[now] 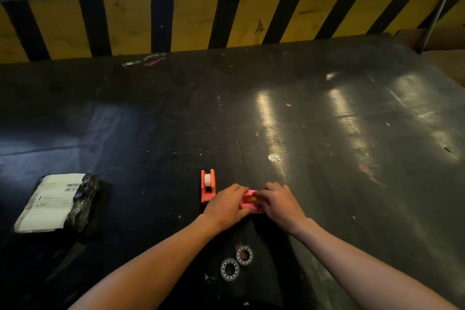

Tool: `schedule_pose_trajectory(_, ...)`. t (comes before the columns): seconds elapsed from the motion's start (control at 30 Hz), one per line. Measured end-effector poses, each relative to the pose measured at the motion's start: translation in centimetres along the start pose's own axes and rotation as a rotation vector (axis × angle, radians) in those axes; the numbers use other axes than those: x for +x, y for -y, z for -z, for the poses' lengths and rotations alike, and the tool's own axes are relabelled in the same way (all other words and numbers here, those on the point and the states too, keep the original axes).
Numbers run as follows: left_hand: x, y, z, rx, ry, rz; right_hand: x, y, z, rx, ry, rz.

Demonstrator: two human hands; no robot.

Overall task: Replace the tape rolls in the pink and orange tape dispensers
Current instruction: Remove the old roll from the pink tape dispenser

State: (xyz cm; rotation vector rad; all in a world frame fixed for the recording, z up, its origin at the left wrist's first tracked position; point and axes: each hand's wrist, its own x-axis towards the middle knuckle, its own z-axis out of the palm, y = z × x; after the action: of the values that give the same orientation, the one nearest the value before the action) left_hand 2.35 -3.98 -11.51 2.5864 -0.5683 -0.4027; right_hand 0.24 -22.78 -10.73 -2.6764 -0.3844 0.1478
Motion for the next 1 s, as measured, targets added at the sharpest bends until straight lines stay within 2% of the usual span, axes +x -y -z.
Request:
schedule_pose_trajectory(0.27, -1.2, 0.6, -1.5, -0.114, -0.121, -0.018, -0.5, -0.3, -0.5, -0.013, -0.132, 0.084)
schedule_pose_trajectory(0.53, -1.4, 0.7, -1.9, -0.097, -0.157, -0.021, -0.5, -0.3, 0.0, 0.132, -0.224, 0.077)
schedule_pose_trajectory(0.7, -0.7, -0.1, -1.9, -0.119, -0.227, 0.037, -1.8, 0.3, 0.3, 0.386, -0.357, -0.085)
schedule_pose_trajectory(0.8, -1.4, -1.0, -2.1, -0.19, -0.364, 0.014, -2.8, 0.8, 0.4, 0.554, -0.375, -0.213)
schedule_pose_trajectory(1.0, -3.3, -3.0, -1.7, -0.406, -0.384, -0.145, -3.8, 1.7, 0.4, 1.205, -0.235, -0.482)
